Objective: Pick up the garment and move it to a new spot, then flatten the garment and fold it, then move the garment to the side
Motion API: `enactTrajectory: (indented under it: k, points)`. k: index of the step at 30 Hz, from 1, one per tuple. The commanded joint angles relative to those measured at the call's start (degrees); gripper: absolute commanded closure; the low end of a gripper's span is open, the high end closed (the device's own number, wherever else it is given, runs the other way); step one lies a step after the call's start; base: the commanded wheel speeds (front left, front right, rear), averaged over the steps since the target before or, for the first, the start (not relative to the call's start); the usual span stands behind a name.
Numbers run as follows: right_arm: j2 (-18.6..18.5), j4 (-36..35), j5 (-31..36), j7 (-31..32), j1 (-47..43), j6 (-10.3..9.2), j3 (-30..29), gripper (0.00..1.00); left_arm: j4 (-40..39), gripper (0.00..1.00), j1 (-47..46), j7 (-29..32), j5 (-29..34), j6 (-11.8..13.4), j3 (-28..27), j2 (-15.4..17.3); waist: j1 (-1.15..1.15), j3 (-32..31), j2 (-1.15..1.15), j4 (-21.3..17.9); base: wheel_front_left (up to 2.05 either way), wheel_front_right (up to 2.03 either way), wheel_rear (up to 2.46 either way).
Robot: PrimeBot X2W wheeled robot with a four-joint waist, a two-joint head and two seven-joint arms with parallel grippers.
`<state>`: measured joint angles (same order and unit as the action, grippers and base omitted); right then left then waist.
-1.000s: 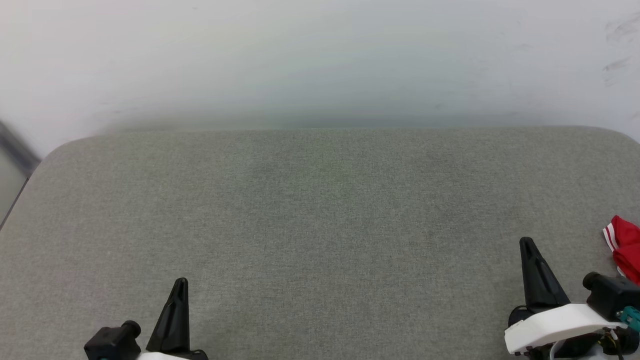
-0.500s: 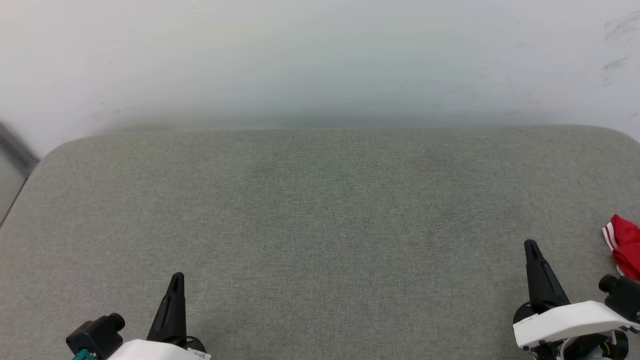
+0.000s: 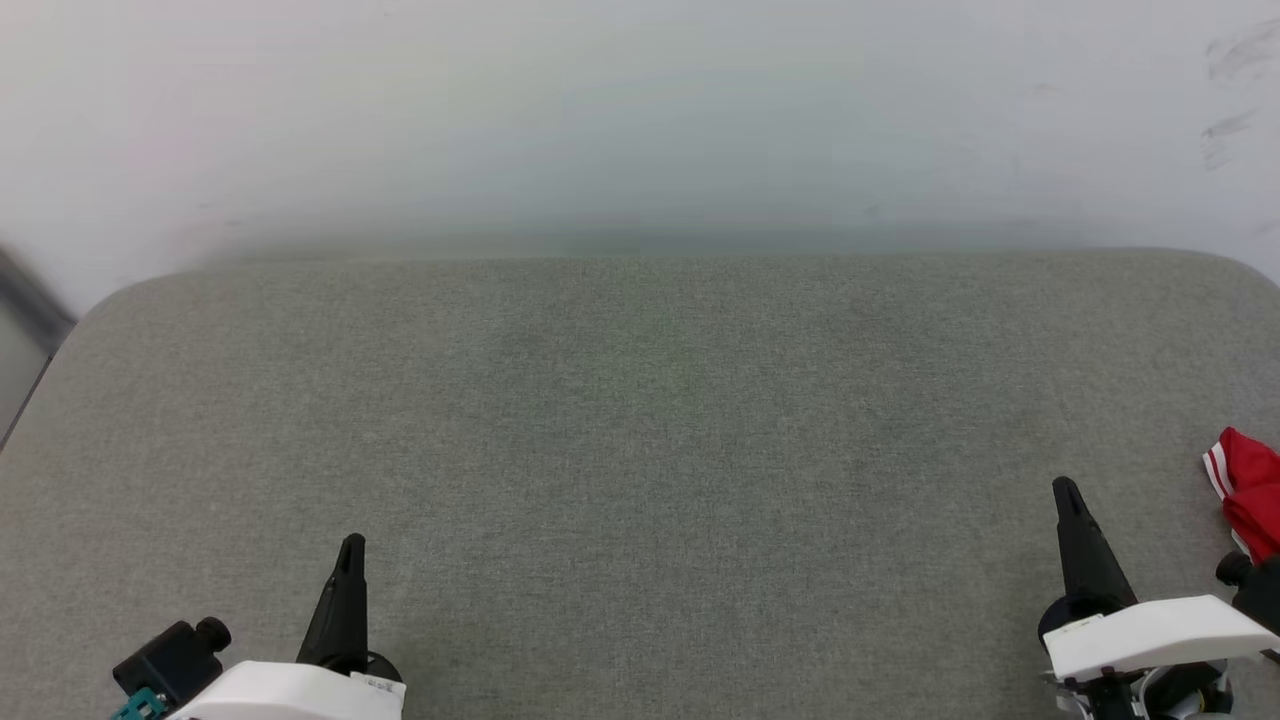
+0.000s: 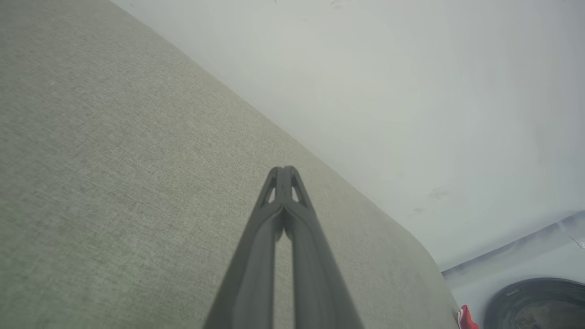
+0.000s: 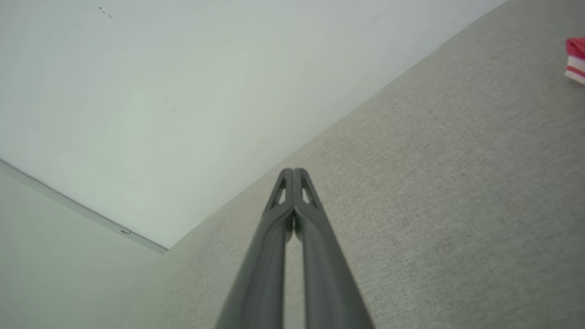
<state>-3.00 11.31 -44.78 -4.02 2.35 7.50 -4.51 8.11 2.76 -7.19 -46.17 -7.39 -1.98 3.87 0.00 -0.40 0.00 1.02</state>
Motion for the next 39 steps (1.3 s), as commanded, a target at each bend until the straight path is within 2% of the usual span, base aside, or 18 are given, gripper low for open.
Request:
enactTrajectory:
  k: [1, 39]
  points:
    - [0.06, -0.51, -1.35, 0.15, 1.79, -0.01, -0.12, 1.0, -0.43, 1.0, -1.74, 0.17, -1.31, -0.05, -0.11, 0.5, 0.0, 0.0, 0.0, 0.0, 0.0, 0.0, 0.0]
    - [0.13, 1.15, -25.9, 5.71, 3.14, -0.01, -1.18, 1.0, 2.81, 1.0, -5.77, 6.49, -26.12, -0.1, -1.31, 0.59, 0.0, 0.25, 0.0, -0.44, 0.0, 0.0, 0.0]
